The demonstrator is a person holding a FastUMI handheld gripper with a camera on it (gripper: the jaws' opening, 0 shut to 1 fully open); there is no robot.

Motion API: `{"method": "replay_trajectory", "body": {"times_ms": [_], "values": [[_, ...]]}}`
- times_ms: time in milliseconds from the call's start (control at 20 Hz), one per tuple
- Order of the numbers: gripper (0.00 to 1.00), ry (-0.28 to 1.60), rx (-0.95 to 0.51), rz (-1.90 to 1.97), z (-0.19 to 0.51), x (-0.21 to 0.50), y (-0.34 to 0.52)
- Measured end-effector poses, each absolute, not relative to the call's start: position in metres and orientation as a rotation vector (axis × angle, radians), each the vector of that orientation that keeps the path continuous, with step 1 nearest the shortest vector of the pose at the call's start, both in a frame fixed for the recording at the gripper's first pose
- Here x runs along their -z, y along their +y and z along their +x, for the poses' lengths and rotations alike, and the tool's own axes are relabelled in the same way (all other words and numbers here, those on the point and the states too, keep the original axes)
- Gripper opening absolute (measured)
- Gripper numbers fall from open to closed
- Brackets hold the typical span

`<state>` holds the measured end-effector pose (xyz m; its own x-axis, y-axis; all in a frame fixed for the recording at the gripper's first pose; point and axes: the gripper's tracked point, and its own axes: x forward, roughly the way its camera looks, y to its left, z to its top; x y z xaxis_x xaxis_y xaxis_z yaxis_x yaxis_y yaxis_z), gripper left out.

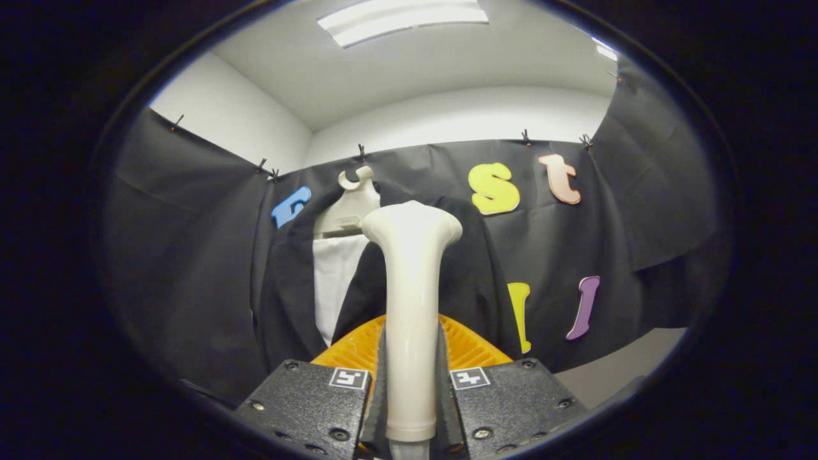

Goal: Iron the clothes twice with a garment steamer, once on the left side and once on the right side.

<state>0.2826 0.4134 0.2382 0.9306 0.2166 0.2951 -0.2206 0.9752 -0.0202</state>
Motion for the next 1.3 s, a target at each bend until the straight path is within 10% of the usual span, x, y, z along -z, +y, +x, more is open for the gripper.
{"method": "replay_trajectory", "body": {"times_ms": [1300], "values": [[0.34,0.031,-0.199,-0.043,0.244,-0.077,0.392]]}}
